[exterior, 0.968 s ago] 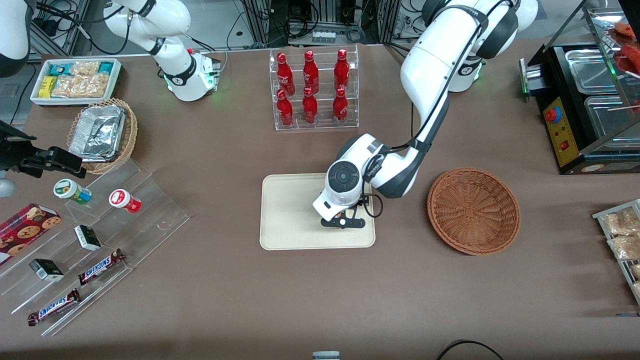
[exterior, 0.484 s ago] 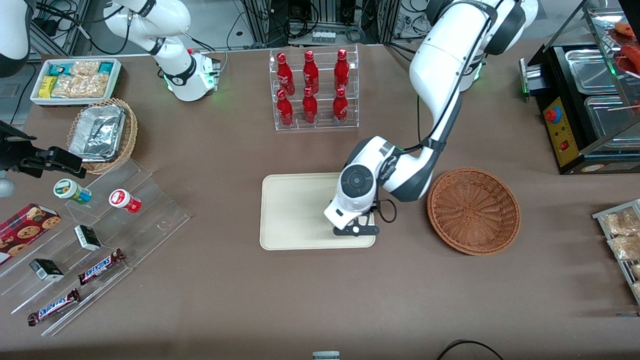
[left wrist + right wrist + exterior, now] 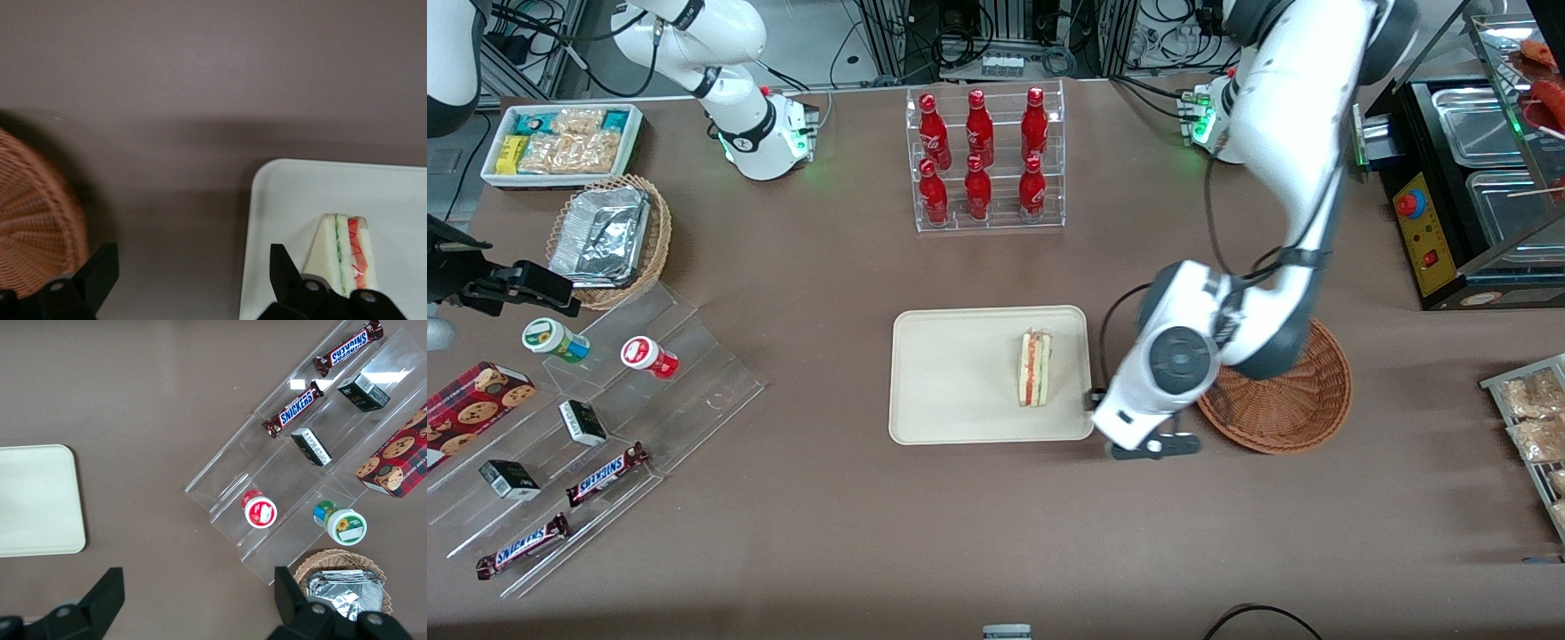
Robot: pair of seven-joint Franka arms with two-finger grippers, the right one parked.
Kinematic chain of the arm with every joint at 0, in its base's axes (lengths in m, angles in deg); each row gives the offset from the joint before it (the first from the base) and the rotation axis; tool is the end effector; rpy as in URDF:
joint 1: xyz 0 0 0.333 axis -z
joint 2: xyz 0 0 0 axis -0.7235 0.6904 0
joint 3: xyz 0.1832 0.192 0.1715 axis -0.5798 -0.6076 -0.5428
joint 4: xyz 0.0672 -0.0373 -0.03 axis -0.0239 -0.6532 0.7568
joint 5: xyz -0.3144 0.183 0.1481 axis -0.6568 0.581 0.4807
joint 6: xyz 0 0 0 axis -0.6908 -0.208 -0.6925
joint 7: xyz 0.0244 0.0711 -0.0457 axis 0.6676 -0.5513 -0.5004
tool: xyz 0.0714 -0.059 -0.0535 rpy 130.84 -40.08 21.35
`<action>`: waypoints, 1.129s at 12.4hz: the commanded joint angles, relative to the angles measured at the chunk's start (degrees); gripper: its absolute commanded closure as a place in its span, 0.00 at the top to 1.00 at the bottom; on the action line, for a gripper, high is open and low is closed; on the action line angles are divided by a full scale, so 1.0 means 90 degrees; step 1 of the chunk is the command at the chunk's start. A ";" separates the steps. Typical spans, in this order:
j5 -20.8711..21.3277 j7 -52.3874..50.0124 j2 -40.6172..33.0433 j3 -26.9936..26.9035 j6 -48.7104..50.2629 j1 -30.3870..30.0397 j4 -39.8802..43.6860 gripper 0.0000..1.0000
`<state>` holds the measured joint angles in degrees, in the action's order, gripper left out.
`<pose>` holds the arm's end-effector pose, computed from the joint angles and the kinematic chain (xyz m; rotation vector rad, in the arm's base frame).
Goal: Place sandwich from basket to tray
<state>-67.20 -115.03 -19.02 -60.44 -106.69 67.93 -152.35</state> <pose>0.6573 -0.2999 0.3367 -3.1178 -0.1365 0.1404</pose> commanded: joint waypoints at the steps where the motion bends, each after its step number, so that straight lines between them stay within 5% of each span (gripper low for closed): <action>1: -0.0021 0.0130 -0.0502 0.0030 0.0380 -0.0462 -0.0119 1.00; 9: -0.0100 0.2013 -0.1781 0.0030 0.2000 -0.2221 -0.0129 1.00; 14: -0.0012 0.2201 -0.2991 0.0040 0.2587 -0.2524 -0.0734 1.00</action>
<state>-67.58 -96.05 -40.29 -60.81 -84.38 46.52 -154.02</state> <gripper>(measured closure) 0.000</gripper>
